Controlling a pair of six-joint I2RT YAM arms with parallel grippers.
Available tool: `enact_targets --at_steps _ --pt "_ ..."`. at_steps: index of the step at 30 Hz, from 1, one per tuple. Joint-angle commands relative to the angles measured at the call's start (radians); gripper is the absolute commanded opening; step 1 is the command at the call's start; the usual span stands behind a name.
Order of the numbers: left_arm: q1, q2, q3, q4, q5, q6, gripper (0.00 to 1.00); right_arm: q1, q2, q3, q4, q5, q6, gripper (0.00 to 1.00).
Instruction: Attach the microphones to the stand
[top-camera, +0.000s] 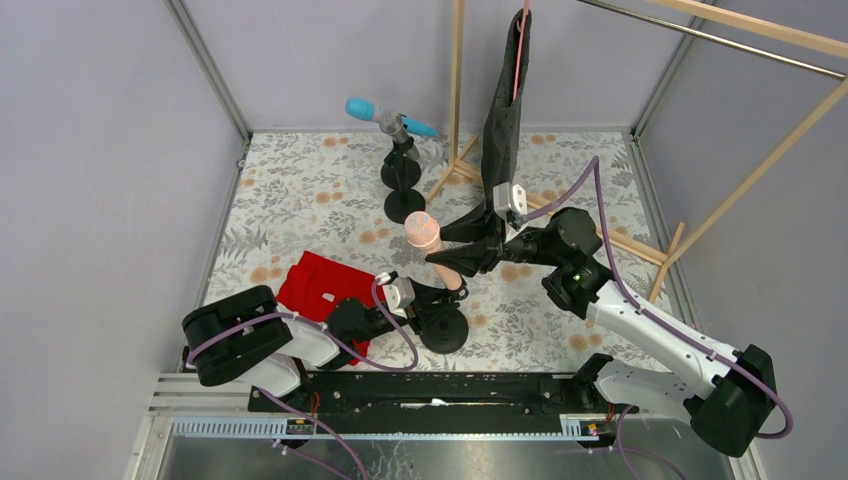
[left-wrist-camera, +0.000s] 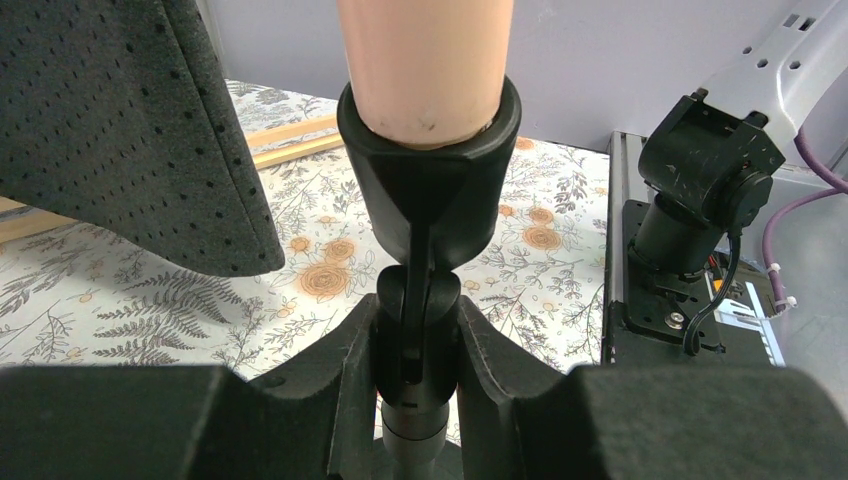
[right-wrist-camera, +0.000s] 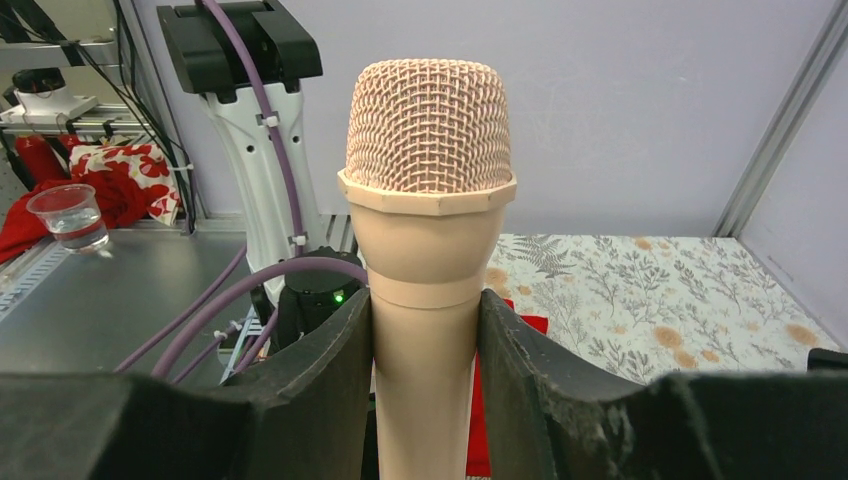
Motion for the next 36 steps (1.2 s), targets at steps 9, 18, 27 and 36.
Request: enact_targets --at_steps 9,18,27,36 --pt "0.002 0.007 -0.018 0.091 -0.026 -0.026 0.00 0.011 -0.049 -0.084 -0.016 0.043 -0.072 0.00" --pt "0.002 0.018 -0.012 0.097 -0.020 -0.029 0.00 0.010 -0.080 -0.141 -0.066 0.121 -0.139 0.00" --pt "0.003 0.019 -0.016 0.100 -0.025 -0.029 0.00 0.011 -0.107 -0.210 -0.045 0.170 -0.191 0.00" --pt "0.002 0.019 -0.023 0.103 -0.030 -0.028 0.00 0.011 -0.145 -0.350 0.148 0.274 -0.083 0.00"
